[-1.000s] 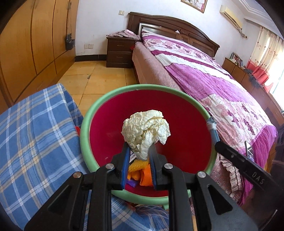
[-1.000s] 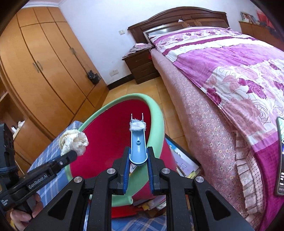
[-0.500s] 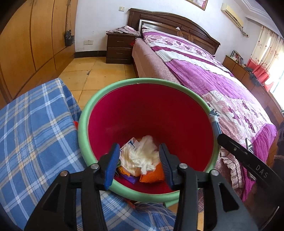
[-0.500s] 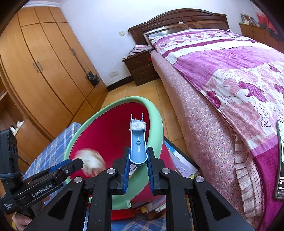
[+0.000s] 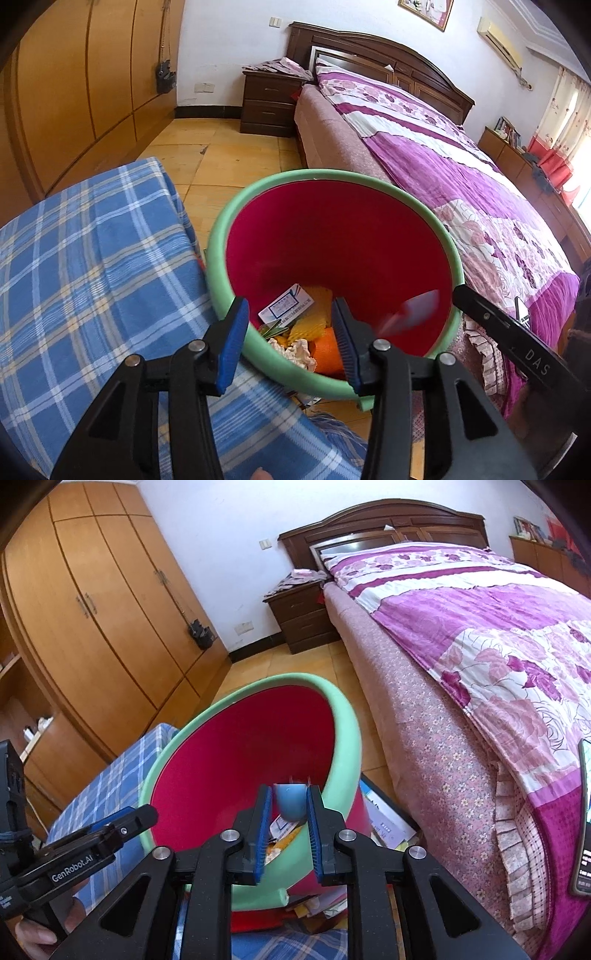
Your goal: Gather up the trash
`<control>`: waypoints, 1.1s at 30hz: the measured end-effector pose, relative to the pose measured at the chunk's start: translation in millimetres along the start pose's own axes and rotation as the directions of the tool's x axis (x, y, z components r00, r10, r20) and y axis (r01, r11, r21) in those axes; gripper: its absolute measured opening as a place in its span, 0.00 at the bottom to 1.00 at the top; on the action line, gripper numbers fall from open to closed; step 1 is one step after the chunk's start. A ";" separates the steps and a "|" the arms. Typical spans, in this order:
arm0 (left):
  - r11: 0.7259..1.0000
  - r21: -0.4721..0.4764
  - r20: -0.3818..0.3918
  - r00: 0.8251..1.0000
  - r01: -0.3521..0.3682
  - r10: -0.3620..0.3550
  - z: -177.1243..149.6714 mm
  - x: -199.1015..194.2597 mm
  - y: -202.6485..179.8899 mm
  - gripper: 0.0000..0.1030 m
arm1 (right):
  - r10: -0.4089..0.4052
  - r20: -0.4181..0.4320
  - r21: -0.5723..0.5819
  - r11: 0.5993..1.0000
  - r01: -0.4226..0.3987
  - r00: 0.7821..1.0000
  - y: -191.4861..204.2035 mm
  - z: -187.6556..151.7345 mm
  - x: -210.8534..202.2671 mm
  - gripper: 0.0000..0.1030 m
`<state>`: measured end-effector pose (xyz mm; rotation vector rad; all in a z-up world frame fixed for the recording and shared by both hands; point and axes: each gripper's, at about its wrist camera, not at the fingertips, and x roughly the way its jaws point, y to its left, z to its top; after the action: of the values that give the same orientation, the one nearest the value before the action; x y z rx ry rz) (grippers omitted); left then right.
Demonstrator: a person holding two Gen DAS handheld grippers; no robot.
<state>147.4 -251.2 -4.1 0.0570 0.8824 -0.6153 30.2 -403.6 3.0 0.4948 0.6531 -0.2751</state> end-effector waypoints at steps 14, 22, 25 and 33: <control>0.998 -0.040 0.060 0.997 -0.038 0.040 -11.5 -54.6 19.4 0.45 | 0.054 0.024 -0.039 0.998 -0.053 0.998 31.3 -7.0 -30.5 0.46; 0.995 -0.070 0.105 0.991 -0.075 0.082 -25.9 -94.2 35.0 0.45 | 0.066 0.045 -0.098 0.993 -0.061 0.997 62.5 -18.8 -54.5 0.58; 0.992 -0.082 0.120 0.987 -0.100 0.110 -34.2 -110.0 42.6 0.45 | 0.070 0.053 -0.120 0.991 -0.063 0.996 74.3 -24.3 -62.4 0.64; 0.978 -0.137 0.148 0.973 -0.155 0.175 -56.6 -148.3 68.3 0.45 | 0.096 0.066 -0.190 0.978 -0.082 0.993 108.8 -42.4 -83.2 0.65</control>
<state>72.9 -107.0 55.0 -0.0315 0.7502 -0.4017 -12.2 -281.6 65.3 0.3306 0.5757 -0.1449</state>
